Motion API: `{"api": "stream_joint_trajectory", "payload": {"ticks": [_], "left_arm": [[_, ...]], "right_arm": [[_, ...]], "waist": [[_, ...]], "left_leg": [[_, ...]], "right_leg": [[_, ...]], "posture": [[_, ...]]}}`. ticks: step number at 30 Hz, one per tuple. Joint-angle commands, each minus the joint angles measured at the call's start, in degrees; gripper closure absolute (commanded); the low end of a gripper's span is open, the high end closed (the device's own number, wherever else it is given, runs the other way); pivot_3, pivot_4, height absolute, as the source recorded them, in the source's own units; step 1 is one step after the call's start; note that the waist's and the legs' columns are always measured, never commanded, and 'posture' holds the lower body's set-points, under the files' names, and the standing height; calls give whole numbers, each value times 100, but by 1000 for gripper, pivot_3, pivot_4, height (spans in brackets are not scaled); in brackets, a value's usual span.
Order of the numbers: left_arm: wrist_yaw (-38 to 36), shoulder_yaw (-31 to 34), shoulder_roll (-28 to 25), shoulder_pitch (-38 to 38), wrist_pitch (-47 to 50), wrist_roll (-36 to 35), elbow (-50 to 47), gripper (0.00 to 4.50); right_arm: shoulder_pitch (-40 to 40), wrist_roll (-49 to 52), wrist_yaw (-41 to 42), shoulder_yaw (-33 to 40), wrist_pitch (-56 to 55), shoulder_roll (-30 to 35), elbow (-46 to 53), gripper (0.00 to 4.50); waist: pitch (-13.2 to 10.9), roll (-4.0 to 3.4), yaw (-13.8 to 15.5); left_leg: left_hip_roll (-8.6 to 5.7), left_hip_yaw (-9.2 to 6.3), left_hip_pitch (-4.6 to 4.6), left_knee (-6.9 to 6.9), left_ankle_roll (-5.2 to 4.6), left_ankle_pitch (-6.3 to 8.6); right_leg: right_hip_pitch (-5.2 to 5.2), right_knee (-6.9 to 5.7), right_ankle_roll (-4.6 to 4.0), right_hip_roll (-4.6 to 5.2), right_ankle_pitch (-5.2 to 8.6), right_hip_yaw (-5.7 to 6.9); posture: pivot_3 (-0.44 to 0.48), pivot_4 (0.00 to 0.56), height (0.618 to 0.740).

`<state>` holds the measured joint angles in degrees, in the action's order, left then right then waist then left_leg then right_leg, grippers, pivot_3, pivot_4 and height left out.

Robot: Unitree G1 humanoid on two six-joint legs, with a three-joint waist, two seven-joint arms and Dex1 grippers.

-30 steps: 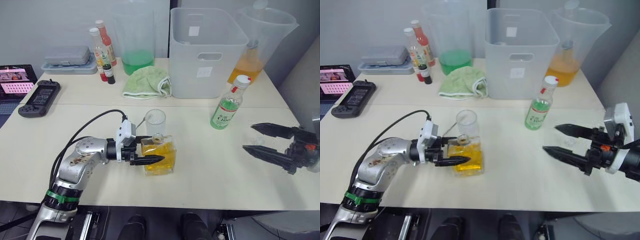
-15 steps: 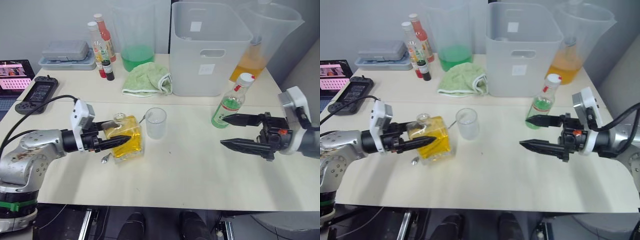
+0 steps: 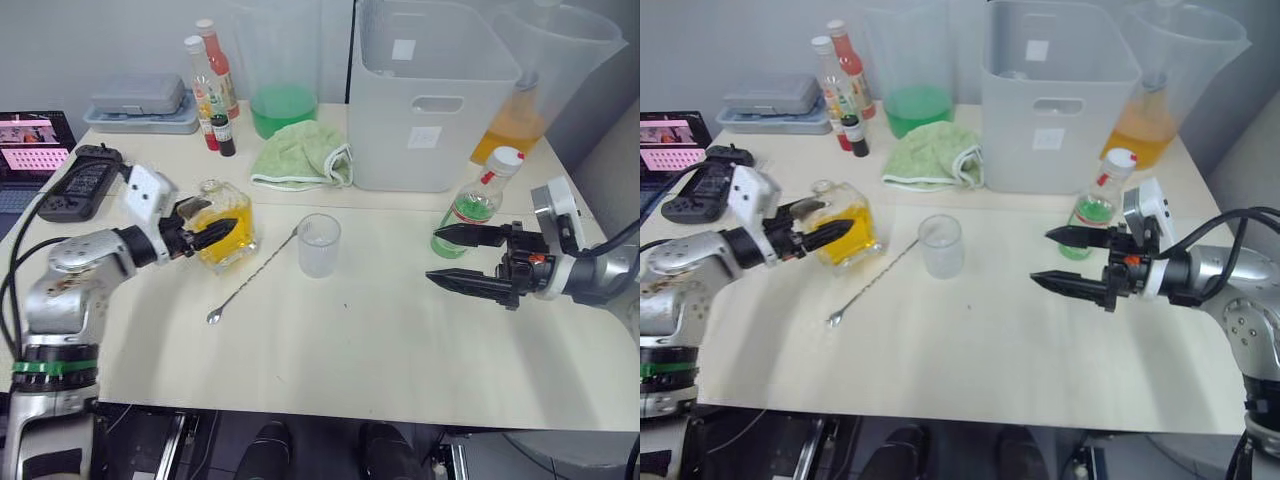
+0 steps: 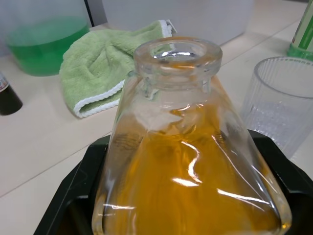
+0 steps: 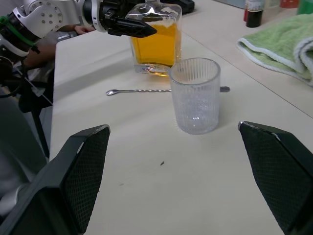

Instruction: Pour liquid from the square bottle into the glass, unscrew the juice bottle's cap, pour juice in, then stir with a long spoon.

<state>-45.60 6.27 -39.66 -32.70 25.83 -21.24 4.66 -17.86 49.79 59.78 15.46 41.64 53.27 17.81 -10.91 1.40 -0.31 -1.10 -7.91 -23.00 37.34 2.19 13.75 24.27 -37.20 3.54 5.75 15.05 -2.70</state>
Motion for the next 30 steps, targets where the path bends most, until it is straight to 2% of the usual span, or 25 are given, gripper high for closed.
{"api": "stream_joint_trajectory", "payload": {"ticks": [1, 6, 12, 16, 22, 30], "left_arm": [[52, -172, -4, -501, -419, 353, 27, 1697], [5, -598, 430, -1219, -1291, 831, 805, 1697], [0, -737, 814, -1654, -2494, 1190, 1624, 1697], [430, -811, 1046, -1868, -3494, 1660, 2096, 1697], [898, -942, 1199, -1964, -4353, 2233, 2584, 1697], [1229, -1016, 1293, -1921, -5000, 2590, 3061, 1697]], "right_arm": [[108, 118, -201, 341, -49, -58, 352, 32], [618, 200, -515, 665, 10, -168, 739, 32], [813, 288, -837, 742, -4, -319, 969, 32], [850, 348, -1045, 743, 17, -440, 1133, 32], [903, 401, -1305, 684, -13, -548, 1270, 32], [953, 393, -1482, 481, -46, -710, 1395, 32]], "waist": [[0, 0, -44], [0, 0, -48], [-1, 1, -75], [-1, 1, -76], [-1, 1, -75], [0, 1, -74]], "left_leg": [[0, 0, -2, 4, 0, 0], [0, 2, -13, 47, -4, 2], [-2, 5, -19, 59, 1, -9], [-2, 5, -19, 59, 1, -14], [-3, 5, -19, 59, 1, -16], [-5, 5, -21, 63, 0, -17]], "right_leg": [[0, -1, 1, 0, -1, 0], [-4, -11, 6, -1, -6, 2], [-5, 2, 16, -1, -40, 1], [-5, -1, 16, -1, -42, 0], [-4, -3, 17, -1, -47, 0], [-4, -3, 20, 0, -50, 1]], "posture": [[0, 150, 740], [0, 150, 740], [0, 150, 740], [0, 150, 740], [0, 150, 740], [0, 150, 740]]}}
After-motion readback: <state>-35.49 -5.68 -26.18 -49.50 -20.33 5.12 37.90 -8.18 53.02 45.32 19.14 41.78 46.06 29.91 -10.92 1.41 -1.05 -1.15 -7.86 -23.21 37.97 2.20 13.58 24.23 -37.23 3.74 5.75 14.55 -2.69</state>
